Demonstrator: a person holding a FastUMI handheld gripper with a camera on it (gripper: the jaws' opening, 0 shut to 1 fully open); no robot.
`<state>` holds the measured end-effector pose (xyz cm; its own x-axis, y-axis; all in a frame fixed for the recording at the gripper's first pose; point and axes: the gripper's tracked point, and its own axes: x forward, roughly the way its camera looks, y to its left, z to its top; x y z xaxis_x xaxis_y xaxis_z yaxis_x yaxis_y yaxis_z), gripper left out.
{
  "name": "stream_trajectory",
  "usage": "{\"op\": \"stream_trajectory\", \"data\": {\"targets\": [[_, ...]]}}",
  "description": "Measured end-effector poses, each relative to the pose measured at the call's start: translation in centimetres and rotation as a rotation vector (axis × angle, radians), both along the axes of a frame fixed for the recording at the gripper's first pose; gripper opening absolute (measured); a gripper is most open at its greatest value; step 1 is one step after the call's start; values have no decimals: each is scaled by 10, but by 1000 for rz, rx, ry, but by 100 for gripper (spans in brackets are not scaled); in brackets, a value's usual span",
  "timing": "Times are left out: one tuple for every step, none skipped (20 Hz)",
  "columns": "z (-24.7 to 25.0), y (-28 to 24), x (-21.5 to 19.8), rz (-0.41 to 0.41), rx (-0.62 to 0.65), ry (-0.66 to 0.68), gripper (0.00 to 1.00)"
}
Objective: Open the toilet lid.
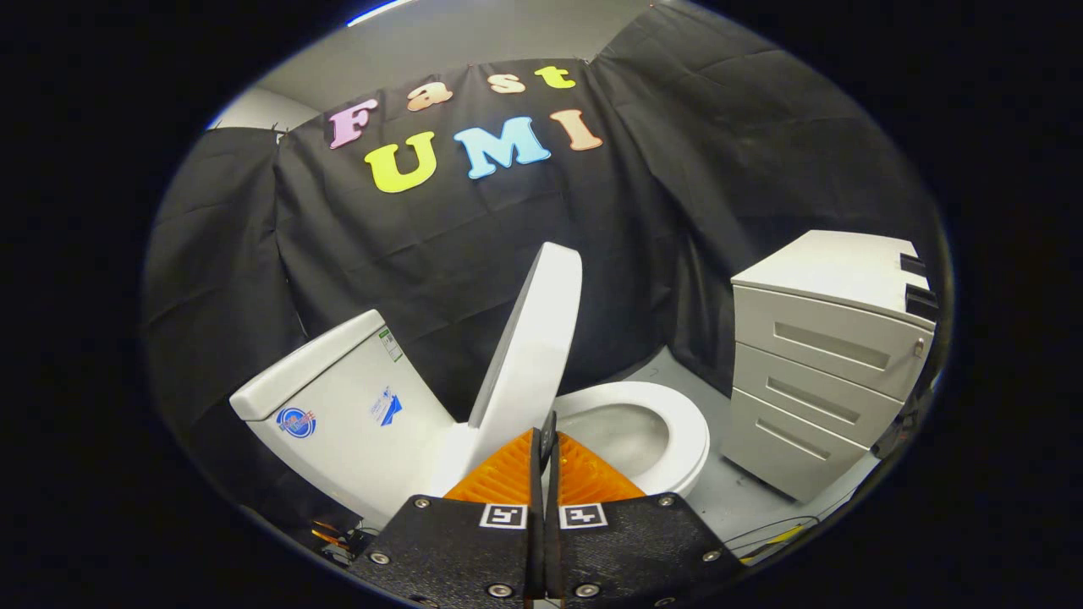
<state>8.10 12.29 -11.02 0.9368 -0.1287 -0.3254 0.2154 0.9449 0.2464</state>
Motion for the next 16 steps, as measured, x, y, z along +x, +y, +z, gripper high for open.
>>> {"op": "stream_trajectory", "data": {"targets": [[3,3,1,3,-14,-5,0],[5,7,1,6,-27,-11,0],[8,10,2,11,-38,-16,0],[9,12,3,12,-45,-17,0],[11,15,4,13,-50,-20,0],[13,19,5,15,-57,-24,0],[16,23,5,19,-66,-30,0],[18,27,6,27,-80,-37,0],[21,32,7,37,-96,-45,0],[23,36,7,45,-109,-51,0],[26,39,8,52,-117,-54,0],[26,42,8,57,-123,-58,0],[29,46,9,63,-131,-61,0],[31,49,9,69,-141,-68,0],[34,54,10,77,-153,-74,0],[35,57,11,85,-161,-80,0]]}}
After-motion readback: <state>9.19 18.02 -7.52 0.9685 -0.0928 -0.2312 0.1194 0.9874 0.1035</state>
